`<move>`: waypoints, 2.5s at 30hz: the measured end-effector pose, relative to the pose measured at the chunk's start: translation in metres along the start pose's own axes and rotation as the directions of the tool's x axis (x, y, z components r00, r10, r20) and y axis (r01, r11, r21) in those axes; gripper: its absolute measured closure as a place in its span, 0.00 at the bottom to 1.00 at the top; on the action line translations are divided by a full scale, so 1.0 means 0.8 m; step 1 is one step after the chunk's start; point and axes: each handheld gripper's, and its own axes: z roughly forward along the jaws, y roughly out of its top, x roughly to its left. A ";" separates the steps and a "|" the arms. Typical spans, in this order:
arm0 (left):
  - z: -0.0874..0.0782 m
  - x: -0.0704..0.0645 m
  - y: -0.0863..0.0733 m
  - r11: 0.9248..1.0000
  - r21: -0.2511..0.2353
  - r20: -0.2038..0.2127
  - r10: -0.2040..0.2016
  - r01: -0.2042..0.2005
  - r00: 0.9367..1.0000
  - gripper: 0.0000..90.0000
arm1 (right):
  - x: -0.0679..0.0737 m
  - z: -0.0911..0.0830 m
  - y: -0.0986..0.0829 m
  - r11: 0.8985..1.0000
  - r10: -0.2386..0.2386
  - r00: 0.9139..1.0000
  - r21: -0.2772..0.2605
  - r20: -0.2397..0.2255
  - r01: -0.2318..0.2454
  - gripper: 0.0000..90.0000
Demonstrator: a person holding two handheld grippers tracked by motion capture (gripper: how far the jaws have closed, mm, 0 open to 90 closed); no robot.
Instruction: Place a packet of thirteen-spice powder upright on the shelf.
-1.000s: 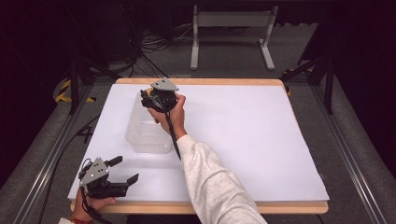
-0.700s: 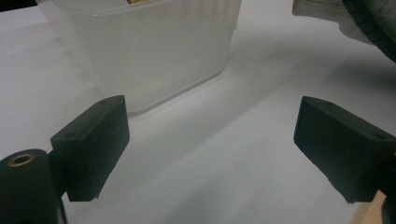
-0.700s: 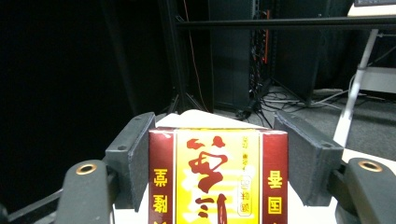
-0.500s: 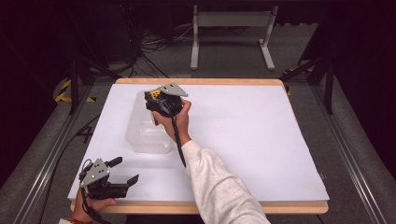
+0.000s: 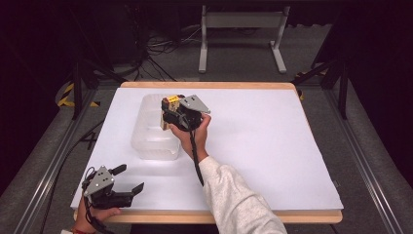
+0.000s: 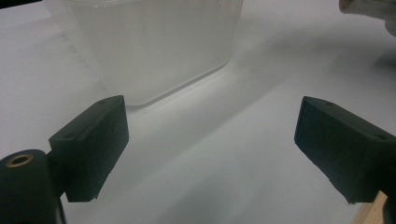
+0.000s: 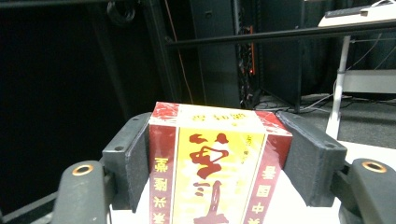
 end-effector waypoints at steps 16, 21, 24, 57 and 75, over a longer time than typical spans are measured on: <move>0.001 0.001 0.000 1.000 -0.003 0.009 0.000 0.000 1.000 0.12 | 0.002 0.014 -0.030 0.999 0.030 0.999 0.014 0.021 -0.030 0.36; 0.002 -0.001 0.001 1.000 0.003 0.010 0.006 -0.006 1.000 0.12 | 0.006 0.014 -0.029 0.998 -0.033 0.999 0.046 -0.002 0.033 0.36; 0.003 -0.001 0.001 1.000 0.006 0.009 0.008 -0.008 1.000 0.12 | 0.010 0.012 -0.029 0.996 -0.063 0.998 0.060 -0.008 0.063 0.36; 0.010 -0.002 0.000 0.999 0.044 -0.008 0.017 -0.017 1.000 0.12 | -0.015 -0.018 -0.019 0.954 -0.179 0.977 0.225 -0.113 0.200 0.24; 0.012 -0.003 0.001 0.998 0.055 -0.016 0.028 -0.027 0.999 0.12 | -0.035 -0.052 -0.012 0.915 -0.279 0.949 0.260 -0.145 0.308 0.24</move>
